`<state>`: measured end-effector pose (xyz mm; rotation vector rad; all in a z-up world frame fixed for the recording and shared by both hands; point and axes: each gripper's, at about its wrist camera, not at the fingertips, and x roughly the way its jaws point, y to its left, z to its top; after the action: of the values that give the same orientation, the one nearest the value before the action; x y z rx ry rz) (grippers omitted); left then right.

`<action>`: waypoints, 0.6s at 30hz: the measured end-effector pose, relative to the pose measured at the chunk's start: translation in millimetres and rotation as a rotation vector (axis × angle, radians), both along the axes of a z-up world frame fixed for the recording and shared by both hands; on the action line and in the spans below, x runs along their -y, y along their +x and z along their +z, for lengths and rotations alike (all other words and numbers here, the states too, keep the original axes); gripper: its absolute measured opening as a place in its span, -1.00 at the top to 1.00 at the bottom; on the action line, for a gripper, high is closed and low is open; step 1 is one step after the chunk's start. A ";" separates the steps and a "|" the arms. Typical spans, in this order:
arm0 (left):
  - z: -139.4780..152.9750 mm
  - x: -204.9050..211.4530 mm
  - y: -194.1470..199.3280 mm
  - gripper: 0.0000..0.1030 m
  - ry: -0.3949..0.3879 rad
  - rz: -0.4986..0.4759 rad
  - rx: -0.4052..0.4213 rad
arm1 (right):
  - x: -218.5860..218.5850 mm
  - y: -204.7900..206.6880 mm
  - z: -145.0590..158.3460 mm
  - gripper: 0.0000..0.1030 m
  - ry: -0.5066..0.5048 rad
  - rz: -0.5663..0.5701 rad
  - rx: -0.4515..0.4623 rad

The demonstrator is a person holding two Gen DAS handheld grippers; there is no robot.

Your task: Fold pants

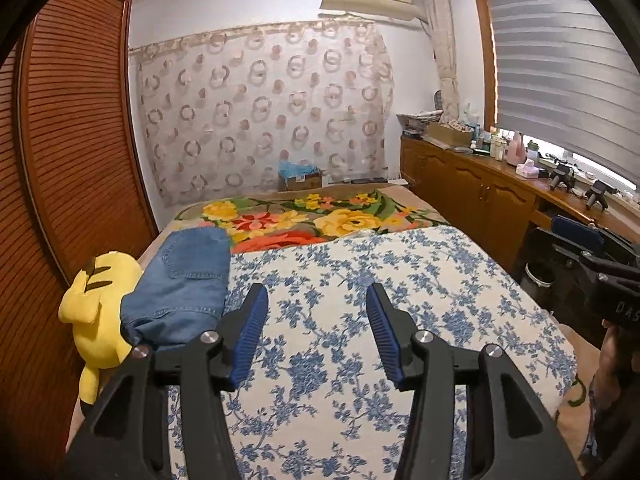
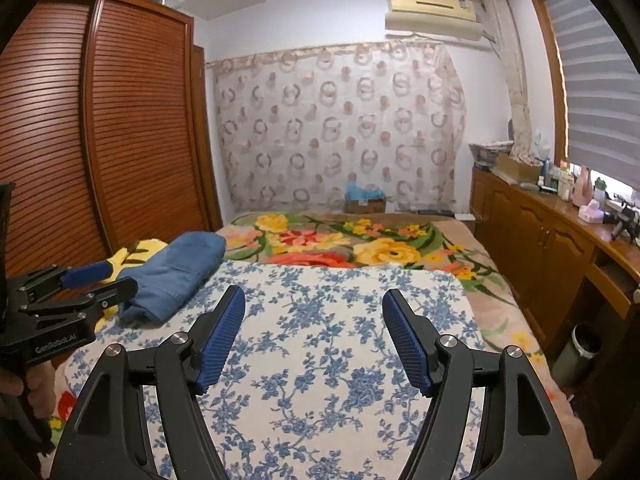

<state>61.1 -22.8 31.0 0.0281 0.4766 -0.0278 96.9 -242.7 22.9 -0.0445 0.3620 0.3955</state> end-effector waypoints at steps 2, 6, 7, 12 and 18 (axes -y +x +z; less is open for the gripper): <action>5.0 3.6 -1.8 -0.01 -0.001 -0.001 0.013 | 1.8 -2.9 4.1 -0.48 0.003 -0.004 0.012; 15.8 8.4 -7.8 -0.04 -0.002 -0.001 0.039 | 5.3 -6.9 9.8 -0.65 0.013 -0.013 0.024; 18.6 9.3 -9.7 -0.06 -0.001 -0.001 0.046 | 6.1 -7.2 11.3 -0.66 0.016 -0.014 0.025; 26.5 9.0 -18.7 -0.13 -0.001 0.000 0.071 | 7.4 -12.3 18.2 -0.68 0.026 -0.016 0.047; 26.6 4.2 -27.8 -0.15 -0.007 0.018 0.076 | 6.2 -18.0 20.2 -0.70 0.031 -0.015 0.058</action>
<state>33.3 -27.0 57.6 0.0177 0.4010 -0.0104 78.9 -248.8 43.2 -0.0231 0.2993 0.3839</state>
